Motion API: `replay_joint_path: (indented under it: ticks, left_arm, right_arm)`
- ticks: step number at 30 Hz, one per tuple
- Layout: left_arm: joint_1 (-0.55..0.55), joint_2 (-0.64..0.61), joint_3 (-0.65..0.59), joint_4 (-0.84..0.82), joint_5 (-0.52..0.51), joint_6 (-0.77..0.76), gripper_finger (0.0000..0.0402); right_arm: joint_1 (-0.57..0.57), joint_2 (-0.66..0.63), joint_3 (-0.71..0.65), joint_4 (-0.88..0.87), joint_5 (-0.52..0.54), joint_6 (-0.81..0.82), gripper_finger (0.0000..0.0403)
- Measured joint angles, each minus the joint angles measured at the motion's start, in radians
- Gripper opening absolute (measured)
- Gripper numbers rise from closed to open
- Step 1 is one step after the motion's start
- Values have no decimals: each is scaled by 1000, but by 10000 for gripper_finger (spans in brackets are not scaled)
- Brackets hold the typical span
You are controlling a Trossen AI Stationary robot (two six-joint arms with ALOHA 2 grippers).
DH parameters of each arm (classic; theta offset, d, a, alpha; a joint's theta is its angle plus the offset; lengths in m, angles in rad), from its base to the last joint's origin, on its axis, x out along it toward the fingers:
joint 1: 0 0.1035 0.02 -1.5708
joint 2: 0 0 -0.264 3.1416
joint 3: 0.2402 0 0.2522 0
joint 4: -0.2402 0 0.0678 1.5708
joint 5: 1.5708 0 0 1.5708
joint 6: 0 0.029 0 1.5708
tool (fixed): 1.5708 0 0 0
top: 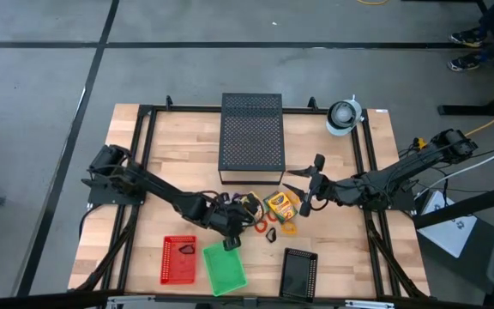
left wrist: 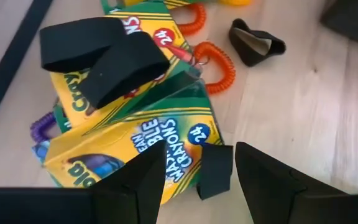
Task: Pick & Place Office Desk Supplies
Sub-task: Put the black rubberband into the red bin
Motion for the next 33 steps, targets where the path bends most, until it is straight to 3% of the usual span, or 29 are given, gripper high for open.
replay_joint_path:
  ticks: [6, 24, 28, 33]
  left_arm:
    - [-23, 31, 1, 9, 6, -46, 189]
    - [-16, 96, 1, 7, 12, -73, 185]
    - [-9, 91, 1, 0, 16, -19, 156]
    - [-3, 79, 0, -10, 37, 20, 84]
  right_arm:
    - [0, 0, 0, 0, -49, 22, 196]
    - [0, 0, 0, 0, -49, 29, 196]
    - [0, 0, 0, 0, -49, 29, 196]
    - [0, 0, 0, 0, -49, 29, 196]
